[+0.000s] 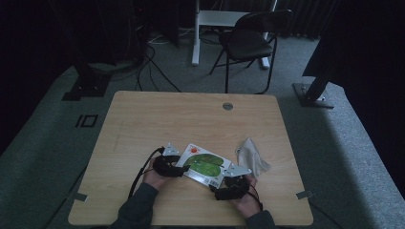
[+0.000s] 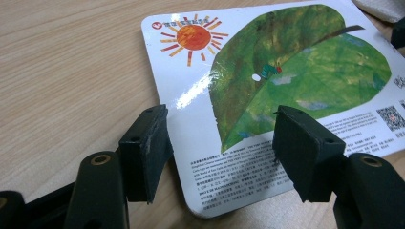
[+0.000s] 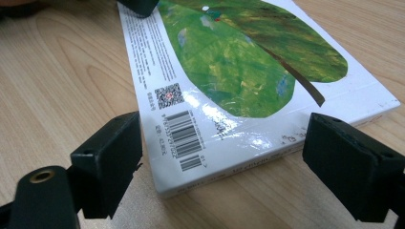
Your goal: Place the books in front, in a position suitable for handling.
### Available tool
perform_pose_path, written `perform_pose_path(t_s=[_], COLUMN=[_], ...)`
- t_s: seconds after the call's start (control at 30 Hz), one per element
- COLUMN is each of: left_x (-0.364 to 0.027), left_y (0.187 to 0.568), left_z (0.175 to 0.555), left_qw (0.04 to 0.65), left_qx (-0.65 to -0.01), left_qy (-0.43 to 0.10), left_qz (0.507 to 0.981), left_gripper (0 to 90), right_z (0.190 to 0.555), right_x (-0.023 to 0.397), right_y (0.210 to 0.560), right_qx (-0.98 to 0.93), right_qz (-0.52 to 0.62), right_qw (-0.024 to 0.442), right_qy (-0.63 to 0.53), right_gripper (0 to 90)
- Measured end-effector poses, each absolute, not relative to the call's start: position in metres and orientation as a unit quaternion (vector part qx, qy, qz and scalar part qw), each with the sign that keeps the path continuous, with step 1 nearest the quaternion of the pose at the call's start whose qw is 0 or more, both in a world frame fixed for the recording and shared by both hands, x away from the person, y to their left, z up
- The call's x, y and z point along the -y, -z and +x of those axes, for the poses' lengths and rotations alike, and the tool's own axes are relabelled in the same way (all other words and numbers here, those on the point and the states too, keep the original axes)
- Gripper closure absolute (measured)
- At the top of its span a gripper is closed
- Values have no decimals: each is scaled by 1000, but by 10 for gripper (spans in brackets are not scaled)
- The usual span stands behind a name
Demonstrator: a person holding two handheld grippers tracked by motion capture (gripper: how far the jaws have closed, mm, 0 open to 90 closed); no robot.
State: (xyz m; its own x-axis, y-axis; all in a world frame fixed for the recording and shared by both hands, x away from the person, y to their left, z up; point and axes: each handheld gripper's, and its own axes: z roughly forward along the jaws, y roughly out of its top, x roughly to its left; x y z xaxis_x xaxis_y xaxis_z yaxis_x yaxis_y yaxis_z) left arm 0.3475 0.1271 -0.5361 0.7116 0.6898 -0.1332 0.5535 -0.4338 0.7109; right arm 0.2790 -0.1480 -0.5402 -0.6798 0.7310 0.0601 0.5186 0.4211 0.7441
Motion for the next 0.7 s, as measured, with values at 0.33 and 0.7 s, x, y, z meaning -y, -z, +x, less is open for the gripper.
perform_pose_path(t_s=[0.33,0.7], left_x=[-129,-130], left_y=[536,534], left_z=[339,332], left_qw=[383,375], left_qx=[-366,-355], left_qy=[-88,-92], left_qz=[844,852], left_gripper=[378,382], right_z=[285,292], right_x=[152,155], right_y=[540,540], right_qx=[-827,-825], right_qz=[381,380], right_qw=[130,125], right_qy=[-393,-399], right_gripper=[129,121])
